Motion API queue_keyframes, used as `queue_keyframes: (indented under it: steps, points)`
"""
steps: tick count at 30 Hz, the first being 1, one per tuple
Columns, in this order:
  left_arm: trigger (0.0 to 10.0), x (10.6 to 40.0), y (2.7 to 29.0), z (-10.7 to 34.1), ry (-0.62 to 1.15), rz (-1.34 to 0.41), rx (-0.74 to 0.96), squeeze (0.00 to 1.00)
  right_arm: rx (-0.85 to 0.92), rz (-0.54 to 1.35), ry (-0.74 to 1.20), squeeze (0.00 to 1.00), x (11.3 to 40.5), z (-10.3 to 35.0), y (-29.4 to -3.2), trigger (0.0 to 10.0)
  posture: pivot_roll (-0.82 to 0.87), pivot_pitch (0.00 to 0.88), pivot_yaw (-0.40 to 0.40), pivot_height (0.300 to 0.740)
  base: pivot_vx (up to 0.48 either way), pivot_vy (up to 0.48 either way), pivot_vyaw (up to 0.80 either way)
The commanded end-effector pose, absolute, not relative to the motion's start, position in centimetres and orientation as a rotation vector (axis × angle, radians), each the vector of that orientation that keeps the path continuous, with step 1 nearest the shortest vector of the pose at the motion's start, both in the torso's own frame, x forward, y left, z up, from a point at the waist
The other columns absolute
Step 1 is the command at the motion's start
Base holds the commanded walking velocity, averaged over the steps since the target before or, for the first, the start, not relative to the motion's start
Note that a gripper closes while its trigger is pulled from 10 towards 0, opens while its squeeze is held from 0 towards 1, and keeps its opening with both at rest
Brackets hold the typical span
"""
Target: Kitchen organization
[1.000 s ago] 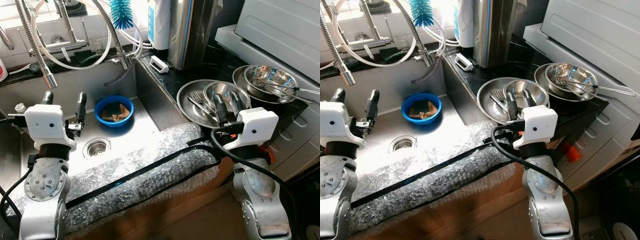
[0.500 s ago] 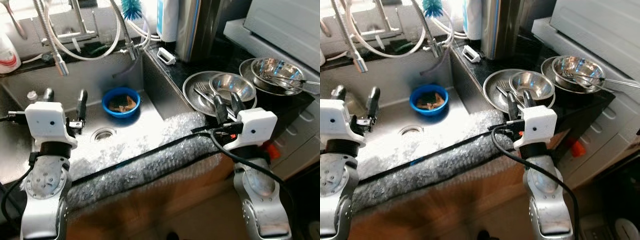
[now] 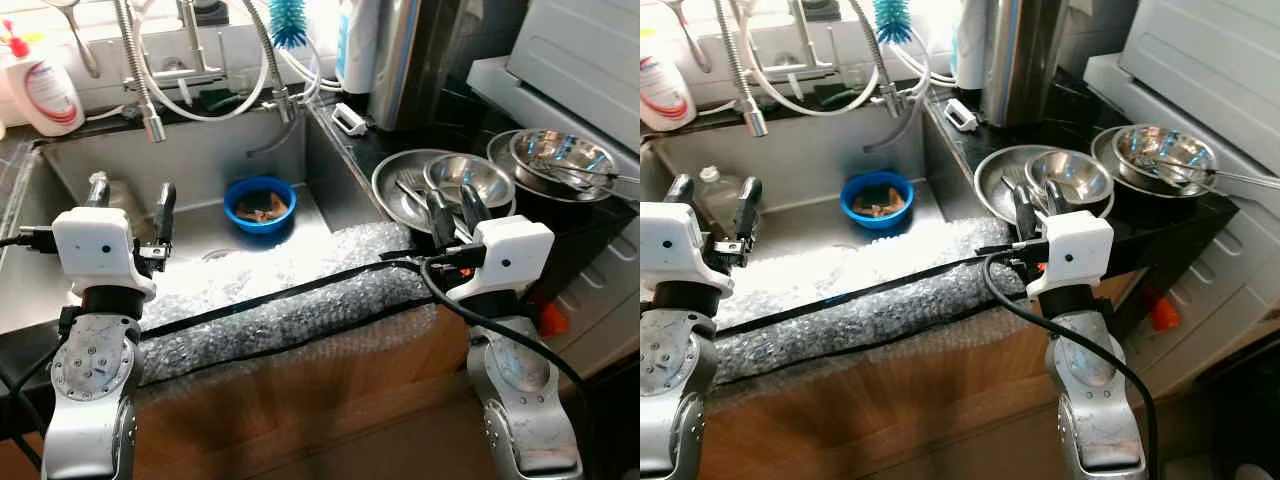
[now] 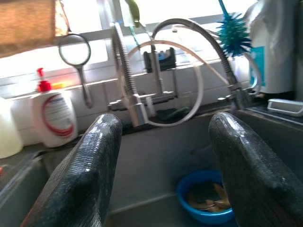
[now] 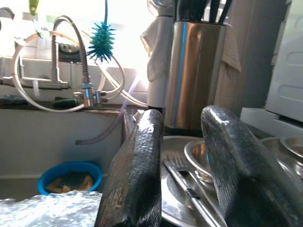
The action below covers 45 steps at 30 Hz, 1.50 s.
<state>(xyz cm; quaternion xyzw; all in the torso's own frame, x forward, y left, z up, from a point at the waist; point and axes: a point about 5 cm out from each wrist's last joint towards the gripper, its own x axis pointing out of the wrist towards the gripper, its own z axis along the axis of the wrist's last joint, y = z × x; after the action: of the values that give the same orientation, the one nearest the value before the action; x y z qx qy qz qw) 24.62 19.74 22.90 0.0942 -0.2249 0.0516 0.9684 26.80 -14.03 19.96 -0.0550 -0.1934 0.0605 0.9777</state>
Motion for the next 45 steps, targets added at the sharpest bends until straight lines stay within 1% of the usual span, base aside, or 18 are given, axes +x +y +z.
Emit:
queue_keyframes:
  steps: [1,7,11,14,17,21,23,24,25,26,30,31,32,33,38,45]
  points:
    - [10.0,24.7,19.7,22.7,-0.446,0.087,0.174,0.00,-0.108,0.118,-0.386,0.00,26.7,19.9,-14.1,10.0,0.02,0.107,-0.003,0.740,0.000,0.000,0.00]
    - [10.0,24.7,19.9,22.3,-0.438,0.090,0.182,0.00,-0.109,0.036,-0.382,0.00,26.2,19.7,-14.7,10.0,0.01,0.112,-0.002,0.740,0.000,0.000,0.00]
    - [10.0,24.8,19.8,22.1,-0.438,0.088,0.183,0.00,-0.102,0.028,-0.377,0.00,25.7,19.6,-14.6,10.0,0.01,0.112,-0.001,0.740,0.000,0.000,0.00]
    - [10.0,24.9,19.6,21.9,-0.438,0.072,0.194,0.00,-0.104,-0.001,-0.355,0.00,24.8,19.0,-14.7,10.0,0.01,0.113,-0.001,0.740,0.000,0.000,0.00]
    - [10.0,25.0,19.7,21.8,-0.437,0.074,0.193,0.00,-0.105,-0.047,-0.335,0.00,24.0,18.6,-15.4,10.0,0.00,0.116,0.001,0.740,0.000,0.000,0.00]
    - [10.0,25.1,19.9,21.6,-0.437,0.076,0.194,0.00,-0.138,-0.037,-0.312,0.00,23.0,18.1,-15.4,10.0,-0.01,0.117,0.002,0.740,0.000,0.000,0.00]
    - [10.0,25.2,19.8,21.6,-0.439,0.074,0.193,0.00,-0.046,-0.040,-0.283,0.00,22.7,17.7,-15.4,10.0,-0.01,0.117,0.002,0.740,0.000,0.000,0.00]
    - [10.0,25.2,19.8,21.6,-0.440,0.074,0.192,0.00,-0.020,-0.038,-0.279,0.11,22.7,17.6,-15.3,10.0,-0.01,0.117,0.002,0.740,0.000,0.000,0.00]
    - [10.0,25.2,19.8,21.6,-0.441,0.073,0.191,0.00,-0.007,-0.037,-0.279,0.11,22.7,17.6,-15.3,10.0,-0.01,0.117,0.002,0.740,0.000,0.000,0.00]
    - [10.0,25.2,19.7,21.6,-0.441,0.073,0.190,0.00,0.017,-0.035,-0.278,1.00,22.8,17.6,-15.3,10.0,-0.01,0.117,0.002,0.740,0.000,0.000,0.00]
    - [10.0,25.3,19.6,21.5,-0.446,0.068,0.189,0.00,0.109,-0.053,-0.250,1.00,23.0,17.3,-15.6,10.0,-0.01,0.111,-0.002,0.740,0.000,0.000,0.00]
    - [10.0,25.4,19.7,21.5,-0.446,0.070,0.187,0.00,0.122,-0.069,-0.236,0.75,23.0,17.0,-15.9,10.0,-0.01,0.111,-0.002,0.740,0.000,0.000,0.00]
    - [10.0,25.4,19.7,21.5,-0.446,0.071,0.187,0.00,0.126,-0.074,-0.232,0.75,23.0,16.9,-15.9,10.0,-0.01,0.111,-0.002,0.740,0.000,0.000,0.00]
    - [10.0,25.4,19.7,21.3,-0.443,0.072,0.187,0.00,0.124,-0.077,-0.225,0.00,23.1,16.6,-16.1,10.0,0.00,0.106,-0.003,0.740,0.000,0.000,0.00]
    - [10.0,25.0,19.8,19.8,-0.401,0.063,0.175,0.00,0.080,-0.073,-0.208,0.00,23.0,16.0,-16.5,10.0,0.00,0.091,-0.003,0.740,0.000,0.000,0.00]
    - [10.0,25.0,19.8,19.8,-0.401,0.063,0.175,0.00,0.080,-0.073,-0.208,0.00,23.0,16.0,-16.5,10.0,0.00,0.091,-0.003,0.740,0.000,0.000,0.00]
